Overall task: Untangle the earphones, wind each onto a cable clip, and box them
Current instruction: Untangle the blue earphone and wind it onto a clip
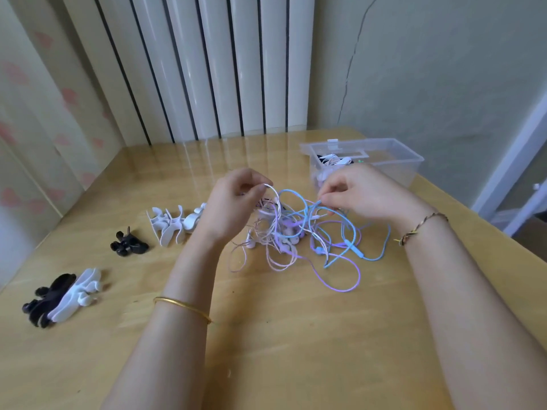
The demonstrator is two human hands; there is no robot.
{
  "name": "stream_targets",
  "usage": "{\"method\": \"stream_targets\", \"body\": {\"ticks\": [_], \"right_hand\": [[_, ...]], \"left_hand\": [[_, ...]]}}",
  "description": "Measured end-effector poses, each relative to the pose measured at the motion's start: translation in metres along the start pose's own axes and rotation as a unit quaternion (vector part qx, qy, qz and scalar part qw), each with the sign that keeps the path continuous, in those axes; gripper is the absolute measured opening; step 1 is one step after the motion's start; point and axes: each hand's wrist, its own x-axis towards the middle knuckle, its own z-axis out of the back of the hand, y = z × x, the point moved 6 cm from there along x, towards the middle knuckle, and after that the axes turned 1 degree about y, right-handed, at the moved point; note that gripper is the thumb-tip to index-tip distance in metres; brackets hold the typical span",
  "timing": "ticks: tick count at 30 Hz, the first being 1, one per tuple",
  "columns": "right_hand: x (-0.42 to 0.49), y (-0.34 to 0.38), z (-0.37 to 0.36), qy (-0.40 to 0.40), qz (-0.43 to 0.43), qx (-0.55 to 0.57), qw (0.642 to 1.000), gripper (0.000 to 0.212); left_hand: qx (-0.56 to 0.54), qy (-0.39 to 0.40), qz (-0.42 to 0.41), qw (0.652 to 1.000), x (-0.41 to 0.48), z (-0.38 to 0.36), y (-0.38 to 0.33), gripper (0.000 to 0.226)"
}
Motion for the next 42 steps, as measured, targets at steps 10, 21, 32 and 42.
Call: {"method": "stream_targets", "body": {"ticks": [10,21,32,42], "right_hand": [[-0.011,-0.033,0.007,-0.172,-0.072,0.037,0.982,0.015],[-0.015,-0.011,0.006,-0.250,0.021,0.256,0.934,0.025],[-0.030,-0.055,0.029,-0.445,-0.104,0.362,0.812,0.024],[-0.028,-0.029,0.020,-0.351,-0.073,0.534,0.766,0.021]], "left_hand": [[-0.207,-0.048,0.164,0.963,-0.007,0.015,0.008,0.004],[0.235,0.189,0.150,0.942,-0.017,-0.030,0.007,0.029],[0.283,0.018,0.098,0.954,-0.001,0.005,0.022,0.014],[0.285,0.141,0.124,0.940,-0.011,-0.001,-0.001,0.025]]}}
